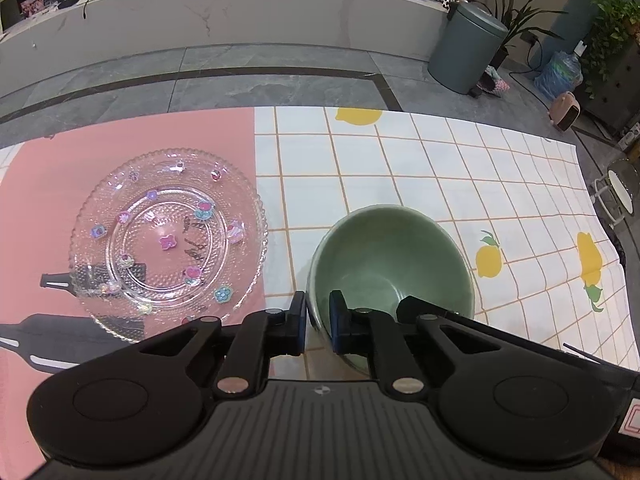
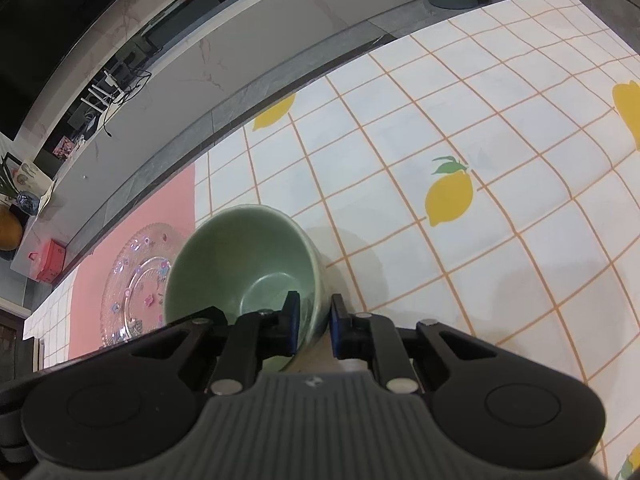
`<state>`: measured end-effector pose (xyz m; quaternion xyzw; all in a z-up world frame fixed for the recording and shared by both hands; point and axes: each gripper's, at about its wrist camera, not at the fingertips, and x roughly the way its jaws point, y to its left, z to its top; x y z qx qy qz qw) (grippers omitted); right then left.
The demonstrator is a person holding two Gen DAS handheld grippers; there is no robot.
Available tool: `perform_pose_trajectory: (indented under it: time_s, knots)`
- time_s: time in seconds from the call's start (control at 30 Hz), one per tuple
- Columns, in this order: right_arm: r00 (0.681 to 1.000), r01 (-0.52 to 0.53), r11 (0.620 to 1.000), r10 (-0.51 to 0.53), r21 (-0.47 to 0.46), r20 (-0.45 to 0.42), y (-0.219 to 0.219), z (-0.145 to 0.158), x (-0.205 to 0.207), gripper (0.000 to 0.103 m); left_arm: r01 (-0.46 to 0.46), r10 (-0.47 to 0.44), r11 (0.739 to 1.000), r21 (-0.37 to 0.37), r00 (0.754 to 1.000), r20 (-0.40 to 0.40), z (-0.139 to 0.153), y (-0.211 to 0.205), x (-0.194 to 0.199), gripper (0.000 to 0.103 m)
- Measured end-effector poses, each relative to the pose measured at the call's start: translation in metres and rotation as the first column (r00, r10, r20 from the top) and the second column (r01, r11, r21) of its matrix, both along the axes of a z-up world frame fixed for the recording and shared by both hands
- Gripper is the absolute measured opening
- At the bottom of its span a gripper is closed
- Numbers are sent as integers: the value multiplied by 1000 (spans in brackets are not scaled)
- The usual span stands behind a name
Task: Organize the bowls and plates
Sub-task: 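Grip the rim of the pale green bowl with both tools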
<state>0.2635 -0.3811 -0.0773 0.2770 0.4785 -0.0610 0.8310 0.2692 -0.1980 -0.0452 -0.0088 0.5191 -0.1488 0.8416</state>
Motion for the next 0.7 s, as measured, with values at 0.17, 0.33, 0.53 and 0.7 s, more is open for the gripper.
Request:
perform_pose_trajectory:
  time_s: [0.17, 0.33, 0.53, 0.7]
  knots:
    - [1000, -8, 1000, 8, 5, 11, 6, 10, -4, 12, 5, -6, 1000, 10, 1000, 26, 15, 4, -6, 12]
    - [1000, -23, 1000, 23, 11, 17, 12, 18, -11, 11, -3, 2, 1000, 18, 999, 44, 27, 9, -16, 12]
    - [999, -37, 999, 36, 36, 20, 16, 25, -21, 10, -22, 20, 999, 37, 999, 48, 33, 15, -31, 12]
    - [998, -52, 997, 50, 61, 30, 20, 33, -29, 9, -56, 55, 998, 21, 998, 44, 39, 25, -43, 12]
